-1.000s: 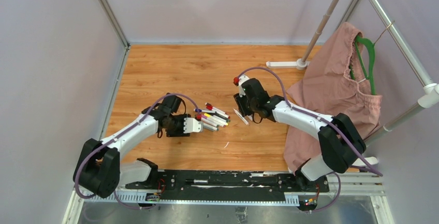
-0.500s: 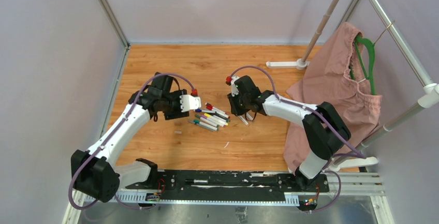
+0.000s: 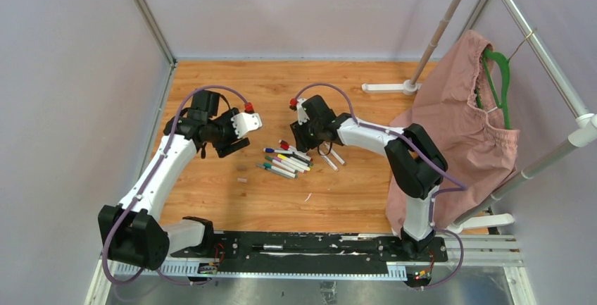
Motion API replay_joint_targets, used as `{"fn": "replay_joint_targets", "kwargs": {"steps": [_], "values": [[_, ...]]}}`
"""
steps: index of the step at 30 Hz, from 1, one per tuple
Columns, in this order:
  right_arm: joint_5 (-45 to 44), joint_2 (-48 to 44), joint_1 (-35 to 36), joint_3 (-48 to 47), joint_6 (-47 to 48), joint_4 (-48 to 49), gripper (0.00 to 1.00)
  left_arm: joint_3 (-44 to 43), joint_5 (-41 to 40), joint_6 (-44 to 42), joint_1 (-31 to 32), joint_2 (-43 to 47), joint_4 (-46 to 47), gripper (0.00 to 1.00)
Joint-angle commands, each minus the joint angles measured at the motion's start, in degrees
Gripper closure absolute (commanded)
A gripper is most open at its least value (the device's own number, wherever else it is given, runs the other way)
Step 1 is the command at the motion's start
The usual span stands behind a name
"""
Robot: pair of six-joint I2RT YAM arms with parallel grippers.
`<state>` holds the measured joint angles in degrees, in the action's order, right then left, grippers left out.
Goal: Open the pen caps
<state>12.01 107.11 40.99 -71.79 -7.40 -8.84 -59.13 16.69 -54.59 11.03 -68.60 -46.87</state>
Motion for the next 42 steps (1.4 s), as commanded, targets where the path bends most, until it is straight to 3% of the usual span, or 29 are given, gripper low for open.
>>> {"fn": "replay_joint_targets", "kwargs": {"steps": [1, 11, 16, 28, 42], "values": [[0.94, 2.92, 1.18, -3.79, 3.25, -3.45, 0.55, 0.11, 1.91, 2.43, -0.86, -0.57, -1.28, 0.32], [3.34, 3.88, 2.70, -13.83, 6.82, -7.97, 0.48, -0.95, 5.52, 4.27, -6.68, -2.15, -1.29, 0.31], [4.14, 8.15, 7.16, -18.16, 10.82, -11.33, 0.55, -1.15, 6.69, 4.42, -10.77, -3.66, -1.29, 0.31], [4.98, 18.19, 8.99, -28.95, 13.28, -15.91, 0.58, -0.41, 9.60, 4.32, -18.97, -3.94, -2.56, 0.32], [4.08, 19.25, 8.96, -27.29, 14.86, -17.00, 0.61, -0.40, 11.60, 4.36, -19.17, -2.16, -2.85, 0.32]]}}
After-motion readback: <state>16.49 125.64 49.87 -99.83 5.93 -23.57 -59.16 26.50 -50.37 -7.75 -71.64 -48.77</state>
